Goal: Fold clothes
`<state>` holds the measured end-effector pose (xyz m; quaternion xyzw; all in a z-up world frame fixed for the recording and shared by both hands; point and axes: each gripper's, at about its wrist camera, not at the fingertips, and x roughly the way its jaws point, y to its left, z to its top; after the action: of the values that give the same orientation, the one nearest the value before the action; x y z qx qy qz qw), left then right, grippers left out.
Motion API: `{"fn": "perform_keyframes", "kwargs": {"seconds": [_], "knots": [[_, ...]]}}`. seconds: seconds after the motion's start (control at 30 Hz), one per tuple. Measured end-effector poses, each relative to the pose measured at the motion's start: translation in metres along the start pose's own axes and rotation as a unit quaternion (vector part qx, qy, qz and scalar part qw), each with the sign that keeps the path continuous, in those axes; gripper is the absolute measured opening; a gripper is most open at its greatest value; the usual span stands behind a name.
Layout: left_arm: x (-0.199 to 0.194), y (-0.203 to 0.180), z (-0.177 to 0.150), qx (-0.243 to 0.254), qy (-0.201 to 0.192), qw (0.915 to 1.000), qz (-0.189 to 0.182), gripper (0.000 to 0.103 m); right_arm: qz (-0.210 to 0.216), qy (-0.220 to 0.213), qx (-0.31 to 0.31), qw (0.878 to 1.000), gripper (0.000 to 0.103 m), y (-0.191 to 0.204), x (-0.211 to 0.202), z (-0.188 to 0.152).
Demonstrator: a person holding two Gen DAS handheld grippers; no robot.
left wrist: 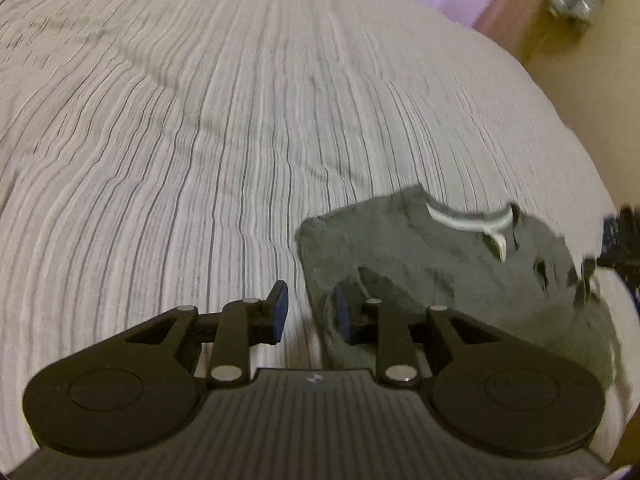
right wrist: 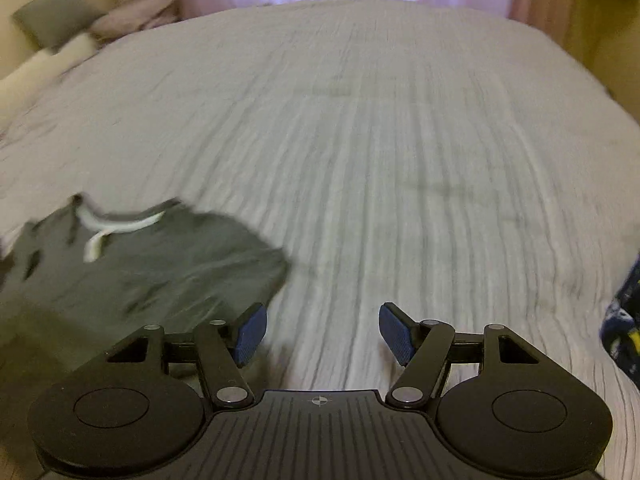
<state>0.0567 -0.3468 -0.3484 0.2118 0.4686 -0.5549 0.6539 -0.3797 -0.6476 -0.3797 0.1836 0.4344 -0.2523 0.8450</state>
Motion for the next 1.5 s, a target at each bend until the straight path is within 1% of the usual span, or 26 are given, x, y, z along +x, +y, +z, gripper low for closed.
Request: {"fn": "perform_keyframes", "kwargs": {"seconds": [0.1, 0.2, 0.23, 0.27, 0.3, 0.33, 0.4, 0.43, 0.5, 0.53, 0.57, 0.6, 0.7, 0.8, 0.83, 0.9, 0.93, 0.97, 1.03, 1.1, 1.13, 1.17, 1.2, 1.3, 1.4, 1.5], "knots": [[-0.004, 0.003, 0.0, 0.0, 0.001, 1.0, -0.005, 0.021, 0.03, 0.021, -0.033, 0.999, 0.067, 0.007, -0.01, -0.007], [0.001, 0.0, 0.001, 0.031, 0.0, 0.9994, -0.018, 0.021, 0.047, 0.036, -0.067, 0.996, 0.067, 0.017, -0.012, -0.014], [0.002, -0.001, 0.001, 0.041, -0.001, 0.9989, -0.022, 0.022, 0.052, 0.04, -0.079, 0.995, 0.064, 0.02, -0.011, -0.014], [0.005, -0.003, 0.002, 0.052, -0.002, 0.9983, -0.026, 0.021, 0.055, 0.042, -0.09, 0.994, 0.051, 0.024, -0.006, -0.013], [0.009, -0.005, 0.004, 0.066, -0.004, 0.9975, -0.027, 0.021, 0.058, 0.044, -0.101, 0.992, 0.045, 0.027, -0.002, -0.012], [0.013, -0.007, 0.007, 0.079, -0.006, 0.9964, -0.029, 0.022, 0.06, 0.046, -0.112, 0.991, 0.043, 0.031, 0.003, -0.009], [0.021, -0.01, 0.011, 0.103, -0.009, 0.994, -0.035, 0.022, 0.065, 0.044, -0.134, 0.988, 0.043, 0.036, 0.015, -0.007], [0.026, -0.01, 0.013, 0.11, -0.009, 0.9931, -0.04, 0.023, 0.069, 0.043, -0.142, 0.986, 0.043, 0.038, 0.019, -0.004], [0.033, -0.008, 0.018, 0.106, -0.003, 0.9924, -0.063, 0.021, 0.084, 0.044, -0.146, 0.985, 0.043, 0.039, 0.025, 0.0], [0.038, -0.004, 0.02, 0.094, 0.006, 0.9925, -0.077, 0.0, 0.085, 0.046, -0.14, 0.985, 0.035, 0.038, 0.029, 0.001], [0.041, -0.001, 0.022, 0.079, 0.009, 0.9933, -0.084, 0.0, 0.087, 0.047, -0.122, 0.988, 0.003, 0.034, 0.032, 0.002], [0.04, 0.003, 0.022, 0.057, 0.001, 0.9944, -0.09, 0.0, 0.093, 0.044, -0.096, 0.99, 0.001, 0.028, 0.032, 0.003], [0.037, 0.018, 0.022, -0.012, -0.023, 0.9941, -0.105, 0.0, 0.111, 0.036, -0.016, 0.993, 0.001, 0.008, 0.033, 0.006], [0.027, 0.037, 0.018, -0.088, -0.054, 0.9882, -0.113, 0.0, 0.126, 0.029, 0.061, 0.99, 0.001, -0.011, 0.033, 0.008], [0.025, 0.043, 0.015, -0.112, -0.064, 0.986, -0.106, 0.0, 0.125, 0.03, 0.084, 0.988, 0.001, -0.017, 0.033, 0.007], [0.02, 0.054, 0.01, -0.166, -0.088, 0.9783, -0.089, 0.0, 0.114, 0.032, 0.12, 0.986, 0.001, -0.025, 0.036, 0.005], [0.019, 0.058, 0.007, -0.189, -0.097, 0.9742, -0.077, 0.0, 0.105, 0.036, 0.129, 0.985, 0.001, -0.026, 0.038, 0.004], [0.019, 0.059, 0.007, -0.196, -0.099, 0.9738, -0.061, 0.0, 0.098, 0.041, 0.128, 0.986, 0.001, -0.025, 0.041, 0.004], [0.022, 0.056, 0.008, -0.183, -0.087, 0.9778, -0.055, 0.0, 0.088, 0.045, 0.109, 0.989, 0.001, -0.017, 0.046, 0.004], [0.028, 0.054, 0.009, -0.177, -0.073, 0.9795, -0.064, 0.005, 0.083, 0.055, 0.101, 0.99, 0.001, -0.011, 0.052, 0.006], [0.03, 0.052, 0.009, -0.174, -0.067, 0.98, -0.069, 0.01, 0.086, 0.058, 0.1, 0.99, 0.001, -0.011, 0.055, 0.007], [0.031, 0.051, 0.01, -0.17, -0.068, 0.9801, -0.077, 0.015, 0.085, 0.059, 0.1, 0.99, 0.002, -0.011, 0.056, 0.007], [0.031, 0.05, 0.012, -0.166, -0.068, 0.9804, -0.081, 0.016, 0.083, 0.06, 0.101, 0.99, 0.002, -0.01, 0.057, 0.006], [0.035, 0.044, 0.015, -0.141, -0.058, 0.9836, -0.096, 0.017, 0.082, 0.062, 0.11, 0.989, 0.002, -0.013, 0.059, 0.004], [0.043, 0.037, 0.018, -0.104, -0.038, 0.9887, -0.101, 0.019, 0.083, 0.062, 0.117, 0.988, 0.002, -0.016, 0.057, 0.002], [0.053, 0.029, 0.017, -0.073, -0.02, 0.9913, -0.107, 0.018, 0.082, 0.062, 0.117, 0.988, 0.002, -0.017, 0.056, 0.002]]}}
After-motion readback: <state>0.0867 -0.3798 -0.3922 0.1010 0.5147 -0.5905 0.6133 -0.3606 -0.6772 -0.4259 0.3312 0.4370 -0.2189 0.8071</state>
